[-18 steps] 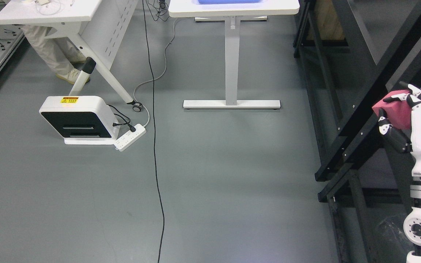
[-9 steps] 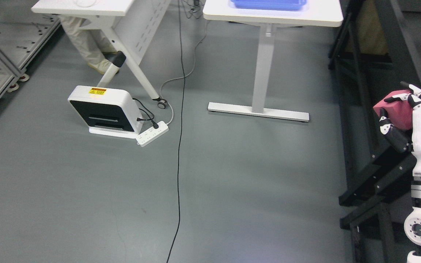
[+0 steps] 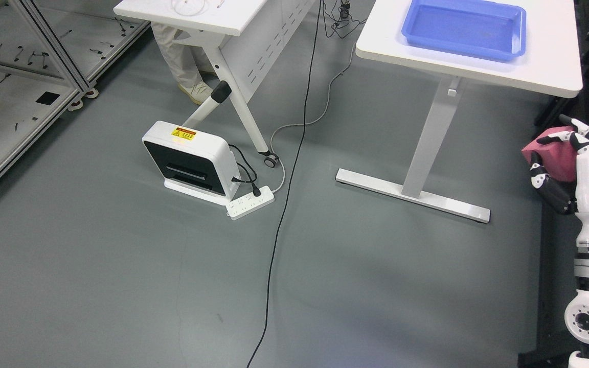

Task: Pick pink block from left shelf to tray
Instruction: 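Turn and drive to the white table holding the cube in the right hand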

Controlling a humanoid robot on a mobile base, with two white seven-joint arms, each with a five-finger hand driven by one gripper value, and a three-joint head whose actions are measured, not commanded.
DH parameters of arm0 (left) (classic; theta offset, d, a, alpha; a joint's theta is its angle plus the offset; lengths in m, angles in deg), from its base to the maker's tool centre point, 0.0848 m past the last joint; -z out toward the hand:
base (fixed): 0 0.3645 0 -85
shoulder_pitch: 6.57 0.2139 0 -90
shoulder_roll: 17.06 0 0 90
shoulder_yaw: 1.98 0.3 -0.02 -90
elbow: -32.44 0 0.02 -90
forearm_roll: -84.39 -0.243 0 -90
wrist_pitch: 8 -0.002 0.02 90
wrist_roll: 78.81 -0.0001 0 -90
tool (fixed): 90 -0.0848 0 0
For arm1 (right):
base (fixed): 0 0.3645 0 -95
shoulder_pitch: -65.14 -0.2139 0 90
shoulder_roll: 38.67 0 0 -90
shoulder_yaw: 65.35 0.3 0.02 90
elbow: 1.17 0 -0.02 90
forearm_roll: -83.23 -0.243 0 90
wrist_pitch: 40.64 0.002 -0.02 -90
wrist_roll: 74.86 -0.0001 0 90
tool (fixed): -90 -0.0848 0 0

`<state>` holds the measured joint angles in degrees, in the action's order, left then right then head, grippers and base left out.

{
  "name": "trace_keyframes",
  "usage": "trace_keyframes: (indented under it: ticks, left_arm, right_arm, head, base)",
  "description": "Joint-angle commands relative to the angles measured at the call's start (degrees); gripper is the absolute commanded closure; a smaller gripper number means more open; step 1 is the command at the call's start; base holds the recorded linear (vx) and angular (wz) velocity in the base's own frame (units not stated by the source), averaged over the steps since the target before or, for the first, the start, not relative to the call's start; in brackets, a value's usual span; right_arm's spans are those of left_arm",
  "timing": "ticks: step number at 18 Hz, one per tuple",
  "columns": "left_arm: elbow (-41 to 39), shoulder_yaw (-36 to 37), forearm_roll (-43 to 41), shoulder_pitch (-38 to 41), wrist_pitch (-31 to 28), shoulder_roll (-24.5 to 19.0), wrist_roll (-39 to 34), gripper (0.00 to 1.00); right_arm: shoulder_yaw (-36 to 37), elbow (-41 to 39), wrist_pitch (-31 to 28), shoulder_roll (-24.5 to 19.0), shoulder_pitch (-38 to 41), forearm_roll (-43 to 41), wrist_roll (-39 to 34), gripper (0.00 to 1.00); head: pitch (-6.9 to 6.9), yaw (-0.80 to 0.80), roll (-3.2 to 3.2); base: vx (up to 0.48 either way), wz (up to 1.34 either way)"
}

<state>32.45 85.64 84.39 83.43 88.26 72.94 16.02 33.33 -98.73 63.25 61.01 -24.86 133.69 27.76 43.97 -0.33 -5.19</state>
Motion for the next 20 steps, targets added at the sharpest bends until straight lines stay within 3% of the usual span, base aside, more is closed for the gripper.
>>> trace_keyframes:
  ticks: [1, 20]
  left_arm:
    - [-1.00, 0.00, -0.09, -1.32, -0.01, -1.00, 0.00, 0.00]
    - [-1.00, 0.00, -0.09, -1.32, -0.01, -1.00, 0.00, 0.00]
  right_arm:
    - [0.02, 0.00, -0.01, -0.36, 0.79, -0.01, -0.23, 0.99]
    - [-0.68, 0.62, 0.35, -0.45, 0.88, 0.17, -1.54, 0.98]
  head:
    - [0.00, 0.00, 0.00]
    - [0.00, 0.00, 0.00]
  base:
    - [0.397, 0.10]
    - [0.409, -0.07]
